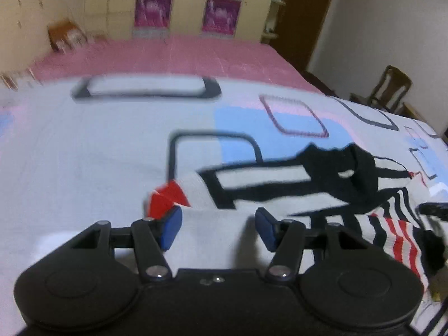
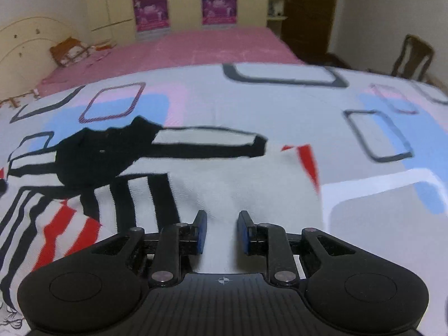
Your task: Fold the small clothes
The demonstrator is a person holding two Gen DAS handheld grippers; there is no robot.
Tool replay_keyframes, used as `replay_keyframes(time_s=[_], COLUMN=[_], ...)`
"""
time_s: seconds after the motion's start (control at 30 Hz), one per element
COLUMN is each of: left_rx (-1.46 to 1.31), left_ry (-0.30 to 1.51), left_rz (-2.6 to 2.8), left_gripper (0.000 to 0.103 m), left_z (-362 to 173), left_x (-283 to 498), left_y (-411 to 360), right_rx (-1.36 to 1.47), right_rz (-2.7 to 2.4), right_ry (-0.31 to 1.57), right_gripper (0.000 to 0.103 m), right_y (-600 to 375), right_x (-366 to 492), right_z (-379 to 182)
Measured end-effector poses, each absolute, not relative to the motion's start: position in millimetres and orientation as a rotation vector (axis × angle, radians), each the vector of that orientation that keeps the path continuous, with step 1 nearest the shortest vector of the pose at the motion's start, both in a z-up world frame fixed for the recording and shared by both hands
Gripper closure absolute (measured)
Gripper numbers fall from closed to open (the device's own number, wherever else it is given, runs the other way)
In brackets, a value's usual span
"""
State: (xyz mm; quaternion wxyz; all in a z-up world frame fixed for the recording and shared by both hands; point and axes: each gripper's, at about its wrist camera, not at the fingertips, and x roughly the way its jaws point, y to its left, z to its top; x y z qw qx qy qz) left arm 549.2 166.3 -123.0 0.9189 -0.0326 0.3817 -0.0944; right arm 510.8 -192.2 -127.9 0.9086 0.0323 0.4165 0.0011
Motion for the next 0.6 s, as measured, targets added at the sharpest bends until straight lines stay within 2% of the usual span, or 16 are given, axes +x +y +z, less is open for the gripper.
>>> replay_keyframes(time_s=[0.03, 0.07, 0.1, 0.13, 0.17, 0.2, 0.23, 0.27, 0.37, 0.47, 0.6], left_rx=[-0.078, -0.088, -0.077, -0.056, -0.046, -0.046, -0.039, -0.029, -0.033, 0.003, 0.069], left_ry=[0.759, 0.743, 0.726, 0.713, 0.708, 0.709, 0.715, 0.722, 0.784, 0.78, 0.766], left_rz=[-0.212, -0.247, -0.267, -0.282, -0.291, -0.296, -0.295, -0.283, -0.276, -0.265, -0.17], left_gripper=[0.041, 0.038, 0.038, 0.038, 0.041, 0.042, 0.042, 0.046, 0.047, 0.043, 0.043], left_z=[-116.3, -111.5, -108.6, -107.0, -106.8, -107.8, -109.8, -112.6, -130.4, -145.6, -141.8], left_x=[540.2, 531.9, 525.4, 518.8, 513.2, 508.9, 505.3, 505.5, 508.2, 509.6, 495.1], left_y=[162.1, 154.2, 143.9, 130.2, 117.3, 105.4, 93.7, 87.7, 73.9, 77.0, 116.8], right_rx=[0.08, 0.108, 0.119, 0.115, 0.118, 0.133, 0.14, 0.137, 0.118, -0.009, -0.176], right_rz=[0.004, 0.034, 0.075, 0.124, 0.172, 0.224, 0.255, 0.263, 0.276, 0.273, -0.025], right_ry=[0.821, 0.781, 0.755, 0.741, 0.738, 0.756, 0.787, 0.807, 0.87, 0.833, 0.834], right_gripper=[0.072, 0.042, 0.032, 0.032, 0.043, 0.077, 0.088, 0.091, 0.091, 0.091, 0.091], right_y=[-187.2, -177.4, -165.3, -152.0, -134.5, -119.6, -106.0, -90.6, -68.2, -58.5, -111.5], right_x=[503.9, 496.2, 491.7, 489.4, 489.1, 490.9, 494.7, 495.8, 499.3, 492.1, 488.7], right_z=[-120.1, -112.2, -107.4, -104.9, -104.0, -105.2, -107.5, -111.2, -126.9, -131.9, -141.5])
